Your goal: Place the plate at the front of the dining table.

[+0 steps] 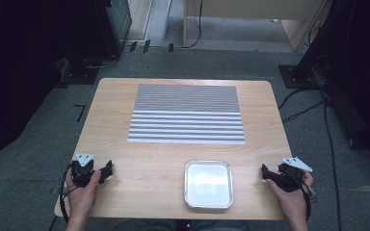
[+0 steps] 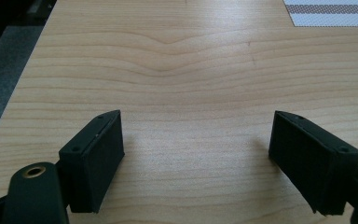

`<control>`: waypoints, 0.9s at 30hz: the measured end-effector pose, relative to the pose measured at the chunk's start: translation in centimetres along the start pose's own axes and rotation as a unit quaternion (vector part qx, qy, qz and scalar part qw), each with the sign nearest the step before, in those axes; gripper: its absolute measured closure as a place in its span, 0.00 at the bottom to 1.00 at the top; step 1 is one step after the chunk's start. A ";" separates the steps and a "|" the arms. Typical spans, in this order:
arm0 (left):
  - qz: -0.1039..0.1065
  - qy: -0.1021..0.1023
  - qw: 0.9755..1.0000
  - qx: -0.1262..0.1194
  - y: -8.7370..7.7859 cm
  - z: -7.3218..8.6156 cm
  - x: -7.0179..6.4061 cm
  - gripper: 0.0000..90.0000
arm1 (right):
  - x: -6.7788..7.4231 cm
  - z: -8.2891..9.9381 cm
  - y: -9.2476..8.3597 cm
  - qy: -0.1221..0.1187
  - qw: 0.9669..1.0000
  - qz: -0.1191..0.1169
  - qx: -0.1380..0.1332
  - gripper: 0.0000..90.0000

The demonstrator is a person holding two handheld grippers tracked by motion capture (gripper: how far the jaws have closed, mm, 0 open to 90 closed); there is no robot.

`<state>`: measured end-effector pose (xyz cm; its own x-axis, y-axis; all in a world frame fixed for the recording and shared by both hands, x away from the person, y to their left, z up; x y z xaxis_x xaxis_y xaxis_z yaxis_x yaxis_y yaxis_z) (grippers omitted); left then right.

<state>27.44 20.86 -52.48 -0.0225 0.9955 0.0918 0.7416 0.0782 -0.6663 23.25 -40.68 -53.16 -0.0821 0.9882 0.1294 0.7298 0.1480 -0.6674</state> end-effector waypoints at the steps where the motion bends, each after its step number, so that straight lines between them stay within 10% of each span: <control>1: 0.000 0.000 1.000 0.000 0.0 0.0 0.0 0.20 | 0.0 0.0 0.0 0.000 1.000 0.000 0.000 0.16; 27: 0.004 -0.005 1.000 -0.010 -1.7 -0.5 -1.8 0.18 | 1.4 -0.7 -1.7 0.017 0.999 -0.002 -0.031 0.19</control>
<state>26.58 18.86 -51.14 -0.0236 0.9967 0.0782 0.7556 0.0690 -0.6514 22.37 -39.58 -51.37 -0.0637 0.9855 0.1572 0.7701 0.1488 -0.6203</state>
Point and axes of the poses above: each handheld gripper's, and its own axes: y roughly forward along the jaws, z roughly out of its underside, x roughly to its left, the point moved 1 cm from there along y, roughly forward along the jaws, and after that the axes turned 8 degrees about -z, right-handed, at the moved point
